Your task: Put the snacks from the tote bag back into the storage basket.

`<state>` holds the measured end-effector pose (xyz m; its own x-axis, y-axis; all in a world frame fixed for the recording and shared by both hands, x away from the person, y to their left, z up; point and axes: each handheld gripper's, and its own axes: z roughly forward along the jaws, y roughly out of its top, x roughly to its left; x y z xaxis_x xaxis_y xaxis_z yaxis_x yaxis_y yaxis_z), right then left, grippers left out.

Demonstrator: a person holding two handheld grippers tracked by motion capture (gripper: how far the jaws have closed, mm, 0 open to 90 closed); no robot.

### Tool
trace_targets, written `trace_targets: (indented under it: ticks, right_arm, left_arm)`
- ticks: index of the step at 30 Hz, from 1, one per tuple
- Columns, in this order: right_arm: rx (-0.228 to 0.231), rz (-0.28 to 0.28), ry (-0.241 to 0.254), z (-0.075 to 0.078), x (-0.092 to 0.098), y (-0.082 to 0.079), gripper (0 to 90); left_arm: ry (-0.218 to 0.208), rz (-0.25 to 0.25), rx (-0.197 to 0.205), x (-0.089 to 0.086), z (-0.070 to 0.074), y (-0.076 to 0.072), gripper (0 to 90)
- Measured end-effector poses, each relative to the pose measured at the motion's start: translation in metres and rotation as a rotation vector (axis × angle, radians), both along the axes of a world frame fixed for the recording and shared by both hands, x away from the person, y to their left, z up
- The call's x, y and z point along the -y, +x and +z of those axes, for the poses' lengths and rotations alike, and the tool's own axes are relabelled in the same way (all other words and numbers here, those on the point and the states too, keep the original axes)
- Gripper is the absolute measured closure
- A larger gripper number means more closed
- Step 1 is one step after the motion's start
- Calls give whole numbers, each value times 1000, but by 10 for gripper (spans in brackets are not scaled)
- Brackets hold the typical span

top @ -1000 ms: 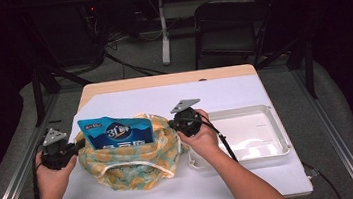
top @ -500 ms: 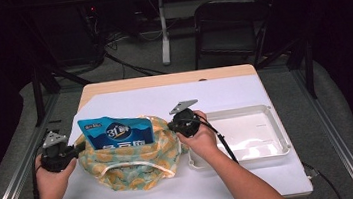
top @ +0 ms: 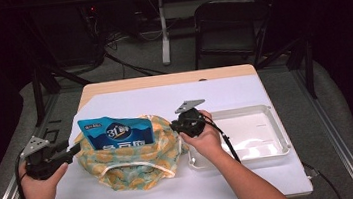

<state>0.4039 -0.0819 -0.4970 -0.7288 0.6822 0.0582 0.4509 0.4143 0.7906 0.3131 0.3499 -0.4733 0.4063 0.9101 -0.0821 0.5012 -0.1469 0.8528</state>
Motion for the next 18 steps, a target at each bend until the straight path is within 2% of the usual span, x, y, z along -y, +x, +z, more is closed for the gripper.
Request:
trace_targets:
  ticks: [5, 8, 15, 18]
  right_arm:
    - [8, 5, 8, 2, 2, -2, 817]
    - [19, 5, 15, 5, 3, -5, 799]
    - [68, 19, 36, 16, 8, -18, 738]
    - [87, 28, 63, 22, 12, -27, 719]
  left_arm:
    - [1, -14, 34, 0, 12, -12, 480]
    - [13, -43, 47, 4, 16, -20, 480]
    - [27, -96, 48, 20, 18, -36, 475]
    - [32, -120, 54, 26, 18, -43, 470]
